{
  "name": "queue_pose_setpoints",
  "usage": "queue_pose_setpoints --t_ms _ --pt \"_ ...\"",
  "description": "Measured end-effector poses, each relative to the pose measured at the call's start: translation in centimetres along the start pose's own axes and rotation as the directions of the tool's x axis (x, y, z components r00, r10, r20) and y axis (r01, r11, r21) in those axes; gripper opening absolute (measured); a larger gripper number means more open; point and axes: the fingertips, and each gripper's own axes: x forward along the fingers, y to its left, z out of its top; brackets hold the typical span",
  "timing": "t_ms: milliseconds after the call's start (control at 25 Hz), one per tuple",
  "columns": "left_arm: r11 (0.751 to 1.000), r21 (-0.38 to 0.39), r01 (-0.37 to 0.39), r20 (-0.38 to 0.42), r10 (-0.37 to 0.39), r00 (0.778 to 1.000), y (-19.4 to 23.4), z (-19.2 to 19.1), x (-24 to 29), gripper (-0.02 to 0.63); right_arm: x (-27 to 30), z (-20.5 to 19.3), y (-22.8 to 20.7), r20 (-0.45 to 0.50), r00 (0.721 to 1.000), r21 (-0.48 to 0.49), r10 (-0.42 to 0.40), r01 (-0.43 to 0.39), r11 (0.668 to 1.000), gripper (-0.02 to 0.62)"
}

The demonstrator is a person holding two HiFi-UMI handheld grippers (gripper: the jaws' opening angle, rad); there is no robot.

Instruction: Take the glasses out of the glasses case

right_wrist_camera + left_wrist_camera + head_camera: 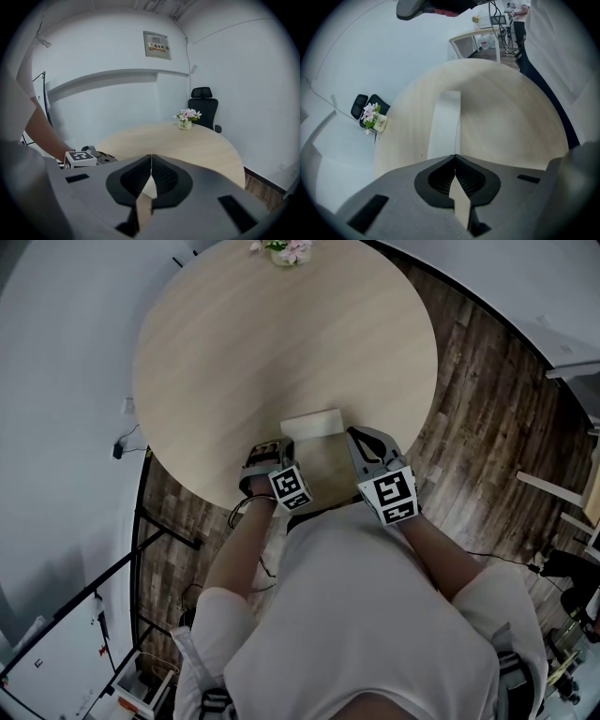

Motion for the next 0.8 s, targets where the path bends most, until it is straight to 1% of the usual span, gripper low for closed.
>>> queue_pose_setpoints --t_ms 120,320,560,680,720,800 --pt "1.0 0.022 -0.011 -0.001 0.011 1.0 -0.1 0.2 -0.1 0.008 0.2 -0.2 -0.3 -0.011 1.0 0.008 -0.004 0.005 1.0 0.014" --pt "0.996 0.081 -0.045 -0.01 0.046 0.999 -0.2 0.2 0.1 0.008 0.9 -0.1 -0.2 -0.016 1.0 -0.002 -0.001 0.001 1.0 0.014" --pt "0.995 0.085 -0.051 -0.016 0.053 0.998 -0.2 0.3 0.2 0.008 1.9 -0.3 0.0 -0.047 0.999 -0.042 0.019 -0.021 0.999 0.014" --pt "0.996 0.071 -0.055 -0.013 0.056 0.998 -0.2 0.3 0.2 0.008 2.7 -0.6 0.4 -0.083 0.996 -0.108 0.027 -0.036 0.994 0.014" --pt "0.996 0.064 -0.057 -0.012 0.058 0.998 -0.2 0.2 0.2 0.008 3.0 -0.7 0.6 -0.098 0.995 -0.147 0.032 -0.047 0.988 0.014" --pt "0.996 0.063 -0.06 -0.016 0.061 0.998 -0.3 0.0 0.2 0.008 3.5 -1.0 1.1 -0.128 0.99 -0.242 0.05 -0.08 0.967 0.014"
